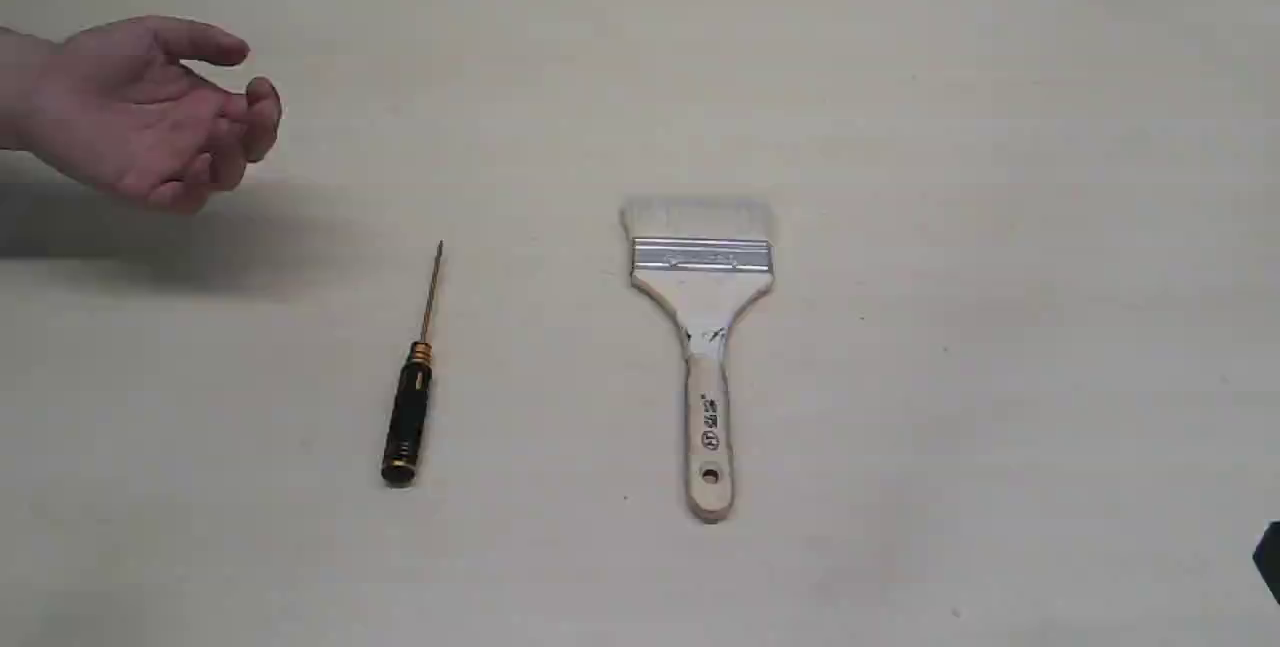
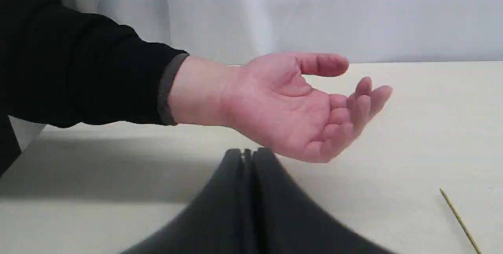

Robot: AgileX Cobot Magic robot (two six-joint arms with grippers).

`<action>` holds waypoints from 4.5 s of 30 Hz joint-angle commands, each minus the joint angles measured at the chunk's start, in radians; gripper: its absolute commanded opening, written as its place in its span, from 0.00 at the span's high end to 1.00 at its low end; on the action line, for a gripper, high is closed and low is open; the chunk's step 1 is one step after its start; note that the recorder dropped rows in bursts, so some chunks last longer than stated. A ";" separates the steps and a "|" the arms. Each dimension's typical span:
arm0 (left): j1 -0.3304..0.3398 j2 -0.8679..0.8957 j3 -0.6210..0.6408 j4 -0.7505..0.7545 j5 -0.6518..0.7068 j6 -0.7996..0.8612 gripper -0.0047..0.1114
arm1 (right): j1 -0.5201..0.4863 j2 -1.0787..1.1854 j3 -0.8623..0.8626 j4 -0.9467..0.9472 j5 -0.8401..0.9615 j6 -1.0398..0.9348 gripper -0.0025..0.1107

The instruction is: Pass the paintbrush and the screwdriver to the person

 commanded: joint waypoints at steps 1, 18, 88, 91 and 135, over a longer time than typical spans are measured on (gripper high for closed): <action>-0.008 -0.002 0.002 -0.002 -0.007 -0.002 0.96 | -0.006 -0.005 0.002 0.006 -0.002 -0.002 0.94; -0.008 -0.002 0.002 -0.002 -0.007 -0.002 0.96 | -0.006 -0.005 0.002 0.006 -0.002 -0.002 0.94; -0.008 -0.002 0.002 -0.004 -0.006 -0.002 0.96 | -0.006 -0.005 0.002 0.087 -0.977 0.676 0.94; -0.008 -0.002 0.002 -0.004 -0.006 -0.002 0.96 | -0.006 -0.005 0.002 -0.153 -0.914 0.761 0.94; -0.008 -0.002 0.002 0.000 -0.006 -0.002 0.96 | 0.762 1.349 -0.933 -0.454 0.510 0.623 0.58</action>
